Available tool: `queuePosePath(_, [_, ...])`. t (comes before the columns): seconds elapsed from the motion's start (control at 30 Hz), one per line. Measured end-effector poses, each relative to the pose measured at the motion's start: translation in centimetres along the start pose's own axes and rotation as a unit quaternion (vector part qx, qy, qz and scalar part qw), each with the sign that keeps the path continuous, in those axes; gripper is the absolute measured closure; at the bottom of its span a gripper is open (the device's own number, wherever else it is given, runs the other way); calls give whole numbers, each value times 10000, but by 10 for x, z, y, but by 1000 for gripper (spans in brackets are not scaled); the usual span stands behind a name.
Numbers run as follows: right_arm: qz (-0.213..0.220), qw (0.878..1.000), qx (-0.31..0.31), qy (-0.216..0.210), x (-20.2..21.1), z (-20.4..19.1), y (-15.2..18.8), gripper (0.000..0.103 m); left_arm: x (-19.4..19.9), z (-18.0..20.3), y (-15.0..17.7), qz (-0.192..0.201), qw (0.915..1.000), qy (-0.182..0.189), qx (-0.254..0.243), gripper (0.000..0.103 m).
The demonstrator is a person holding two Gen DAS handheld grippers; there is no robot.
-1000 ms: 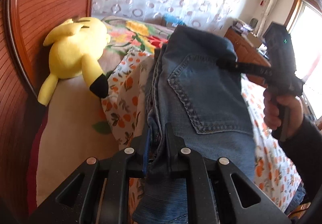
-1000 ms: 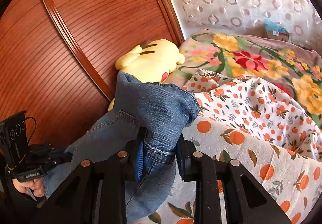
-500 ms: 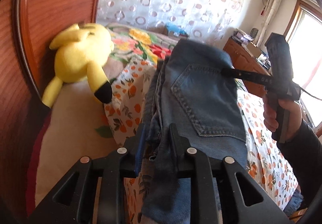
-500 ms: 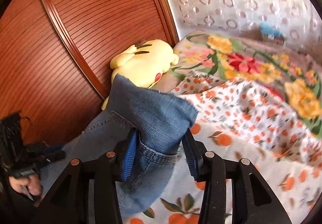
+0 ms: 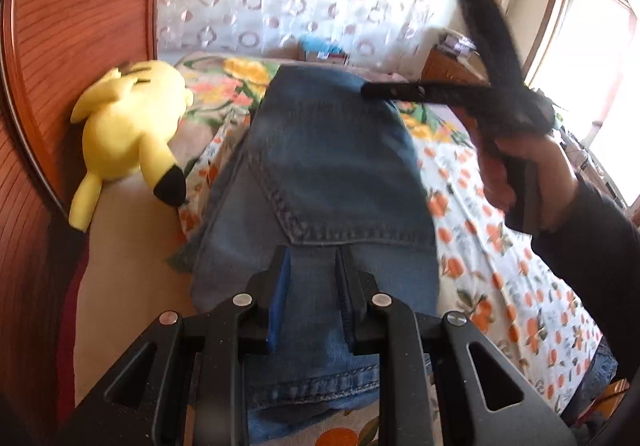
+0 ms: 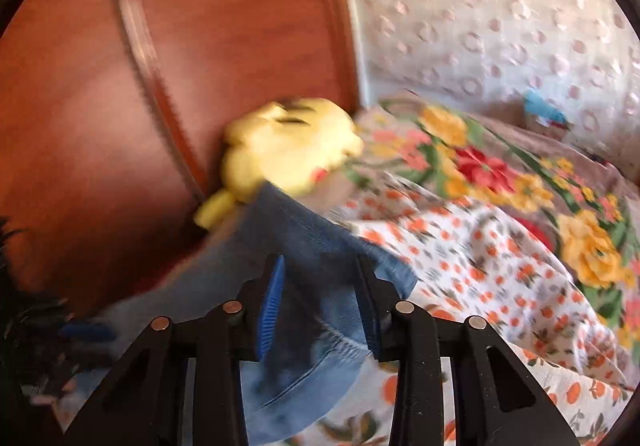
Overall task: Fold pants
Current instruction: 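Lower the folded jeans beside the yellow plush with both grippers and release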
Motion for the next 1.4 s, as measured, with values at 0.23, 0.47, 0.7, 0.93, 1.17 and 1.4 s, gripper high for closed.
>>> queuePosePath(0.23, [-187, 9997, -136, -19, -44, 13, -8, 67, -4, -7, 14, -2, 9998, -215, -21, 80])
queuePosePath(0.47, [64, 9999, -112, 18, -17, 8, -5, 67, 7, -1, 9, 148, 9997, -212, 45, 80])
queuePosePath(0.7, [3, 9981, 556, -283, 19, -29, 32, 67, 20, 25, 13, 286, 9994, 103, -134, 78])
queuePosePath(0.93, [-296, 9978, 429, -407, 0, -26, 55, 67, 1, 22, 28, 173, 9997, -63, -133, 78])
queuePosePath(1.17, [-69, 9992, 258, -286, 12, -32, 56, 67, 0, 24, 31, 250, 9992, -263, -181, 77])
queuePosePath(1.4, [-14, 9969, 465, -641, 37, -65, 78, 67, 17, 24, 31, 364, 9989, -307, -21, 77])
Point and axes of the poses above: each gripper's, at about its wrist camera, not at the fingertips, and x roughly against the way its jaws point, z to its right, y to its underside, the point moved 5 cm from there along -x, roughly the way its jaws point, and after that the axes turned 11 degrees about x, right-handed, at the moved point
